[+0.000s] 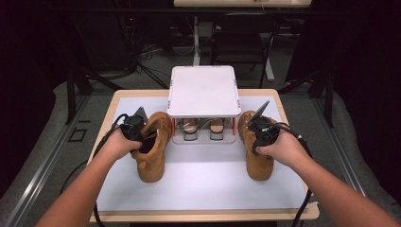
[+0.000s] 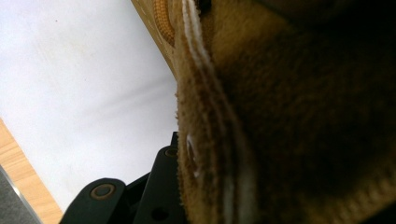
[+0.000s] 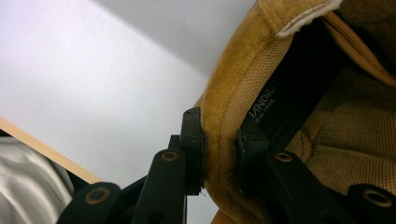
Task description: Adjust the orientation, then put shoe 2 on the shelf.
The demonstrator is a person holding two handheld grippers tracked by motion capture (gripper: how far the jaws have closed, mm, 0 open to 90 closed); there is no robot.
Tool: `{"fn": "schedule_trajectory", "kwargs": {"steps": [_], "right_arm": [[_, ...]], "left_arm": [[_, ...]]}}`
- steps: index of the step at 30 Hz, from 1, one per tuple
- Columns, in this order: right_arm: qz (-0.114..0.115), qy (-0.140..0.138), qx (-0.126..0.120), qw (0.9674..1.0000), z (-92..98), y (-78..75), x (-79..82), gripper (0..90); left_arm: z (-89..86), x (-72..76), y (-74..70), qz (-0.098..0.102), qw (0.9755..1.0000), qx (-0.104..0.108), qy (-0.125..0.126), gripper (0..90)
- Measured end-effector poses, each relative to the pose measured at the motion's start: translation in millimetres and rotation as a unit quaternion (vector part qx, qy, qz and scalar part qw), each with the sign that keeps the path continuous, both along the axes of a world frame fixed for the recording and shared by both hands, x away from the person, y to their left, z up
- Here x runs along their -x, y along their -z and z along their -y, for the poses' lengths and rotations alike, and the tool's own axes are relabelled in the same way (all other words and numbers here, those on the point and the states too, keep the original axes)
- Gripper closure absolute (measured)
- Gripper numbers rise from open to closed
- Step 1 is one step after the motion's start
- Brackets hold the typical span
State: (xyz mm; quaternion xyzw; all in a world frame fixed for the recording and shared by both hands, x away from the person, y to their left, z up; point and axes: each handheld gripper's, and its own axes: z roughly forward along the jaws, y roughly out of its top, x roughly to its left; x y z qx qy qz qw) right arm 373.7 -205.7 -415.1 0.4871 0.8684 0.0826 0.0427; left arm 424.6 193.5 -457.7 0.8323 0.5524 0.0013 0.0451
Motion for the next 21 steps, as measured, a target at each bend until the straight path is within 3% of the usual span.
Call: {"fn": "schedule_trajectory", "kwargs": {"steps": [7, 12, 14, 16, 21], "right_arm": [[-0.012, 0.000, -0.010, 0.9999, -4.6, -0.2, 6.1, 76.6], [-0.018, -0.003, -0.004, 0.9998, -4.2, -0.8, 5.6, 73.1], [-0.001, 0.000, -0.012, 0.9999, -5.6, -1.4, 8.4, 68.8], [-0.002, -0.012, -0.010, 0.9999, -7.0, -10.7, 9.4, 65.2], [0.011, -0.001, -0.018, 0.9998, -6.4, -23.0, 9.6, 64.2]], "left_arm": [[-0.1, -0.3, 0.1, 0.001, 1.0000, -0.001, 0.002, 79.1], [0.5, -0.2, 0.1, 0.002, 1.0000, -0.002, 0.001, 79.1], [0.2, -0.3, 0.1, 0.001, 1.0000, -0.001, 0.001, 79.1], [0.1, -0.4, 0.1, 0.001, 1.0000, -0.001, 0.000, 79.1], [0.6, -0.2, 0.0, 0.001, 1.0000, -0.004, 0.001, 79.1]]}}
